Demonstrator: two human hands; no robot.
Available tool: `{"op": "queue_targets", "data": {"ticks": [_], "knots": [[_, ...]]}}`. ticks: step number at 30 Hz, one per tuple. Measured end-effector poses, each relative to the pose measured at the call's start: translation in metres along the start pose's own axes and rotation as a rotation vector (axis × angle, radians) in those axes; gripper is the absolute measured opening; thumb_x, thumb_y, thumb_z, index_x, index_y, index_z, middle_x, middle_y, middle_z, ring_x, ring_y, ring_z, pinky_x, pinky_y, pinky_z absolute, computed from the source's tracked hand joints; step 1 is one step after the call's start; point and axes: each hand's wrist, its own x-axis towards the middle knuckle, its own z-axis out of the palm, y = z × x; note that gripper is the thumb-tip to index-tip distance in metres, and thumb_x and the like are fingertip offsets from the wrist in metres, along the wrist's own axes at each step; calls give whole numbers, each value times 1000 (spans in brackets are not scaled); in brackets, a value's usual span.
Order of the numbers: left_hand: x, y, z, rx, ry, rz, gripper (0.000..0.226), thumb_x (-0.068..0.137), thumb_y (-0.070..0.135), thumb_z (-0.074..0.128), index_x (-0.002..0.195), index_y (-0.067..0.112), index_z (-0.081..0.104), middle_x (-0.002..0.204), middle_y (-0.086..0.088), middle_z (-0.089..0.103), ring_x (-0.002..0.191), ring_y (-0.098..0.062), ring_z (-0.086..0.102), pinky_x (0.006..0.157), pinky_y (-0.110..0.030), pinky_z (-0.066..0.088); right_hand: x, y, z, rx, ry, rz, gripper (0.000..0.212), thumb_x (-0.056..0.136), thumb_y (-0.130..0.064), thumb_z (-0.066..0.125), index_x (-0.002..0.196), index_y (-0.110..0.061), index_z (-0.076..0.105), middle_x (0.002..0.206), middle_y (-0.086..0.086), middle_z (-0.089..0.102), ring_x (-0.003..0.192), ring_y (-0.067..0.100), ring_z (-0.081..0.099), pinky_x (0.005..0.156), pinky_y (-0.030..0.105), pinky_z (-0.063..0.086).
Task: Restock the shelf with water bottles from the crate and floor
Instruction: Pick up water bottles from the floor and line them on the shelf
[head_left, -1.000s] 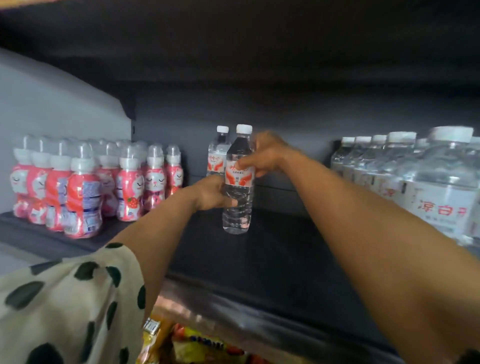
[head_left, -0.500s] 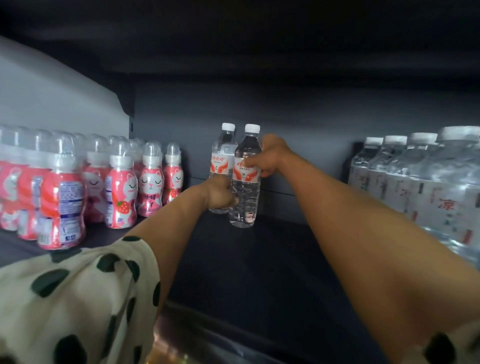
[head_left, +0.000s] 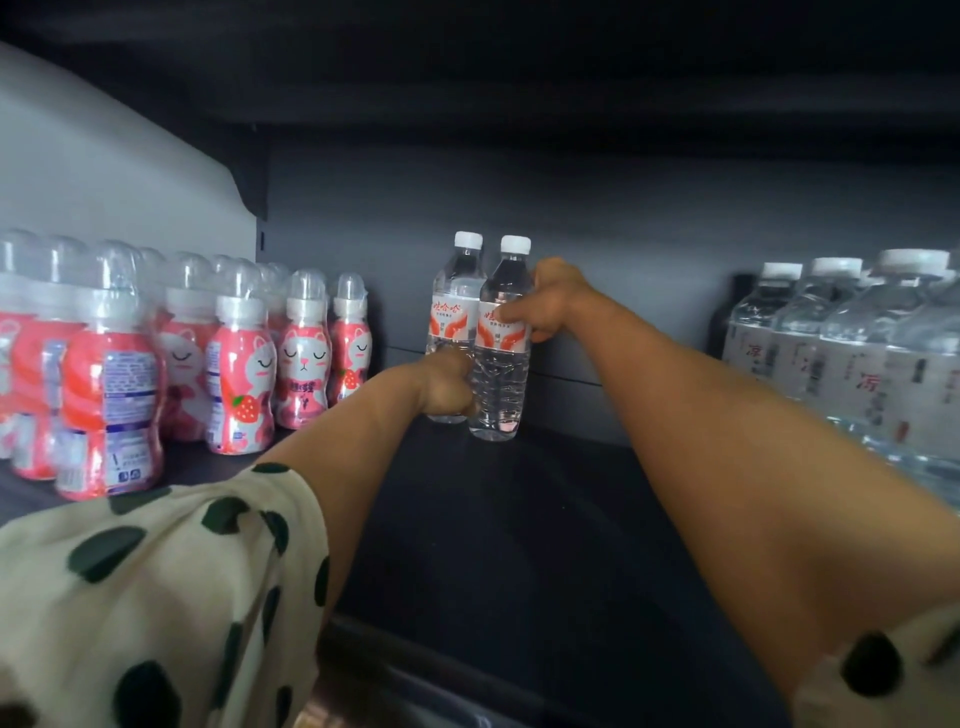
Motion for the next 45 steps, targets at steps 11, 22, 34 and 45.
{"op": "queue_targets", "data": {"ticks": [11, 22, 34, 45], "knots": [[-2, 13, 4, 247, 88, 62, 40, 89, 7, 60, 129, 7, 52, 129, -13, 56, 119, -28, 52, 89, -26, 38, 5, -1, 0, -41, -32, 14, 24, 78, -11, 77, 96, -13, 62, 101, 8, 69, 87, 23, 69, 76, 38, 59], [-9, 14, 0, 309, 90, 50, 33, 90, 14, 60, 122, 8, 55, 116, -8, 57, 110, -26, 54, 85, -27, 39, -3, -7, -5, -225, -71, -28, 35, 84, -21, 71, 116, -11, 62, 110, 6, 66, 92, 20, 64, 72, 31, 53], [-82, 50, -34, 370, 97, 81, 35, 89, 20, 62, 122, 10, 56, 118, -9, 58, 102, -25, 55, 80, -26, 39, -87, -31, -38, -583, -187, -57, 50, 79, -27, 75, 121, -15, 52, 111, 1, 56, 101, 20, 54, 84, 27, 42], [-204, 81, -32, 523, 95, 144, 47, 82, 26, 70, 123, 8, 56, 123, -14, 59, 109, -31, 58, 86, -33, 48, -250, -60, -55, -825, -208, -94, 85, 76, -40, 76, 142, -10, 31, 141, 10, 41, 129, 29, 42, 104, 34, 40]]}}
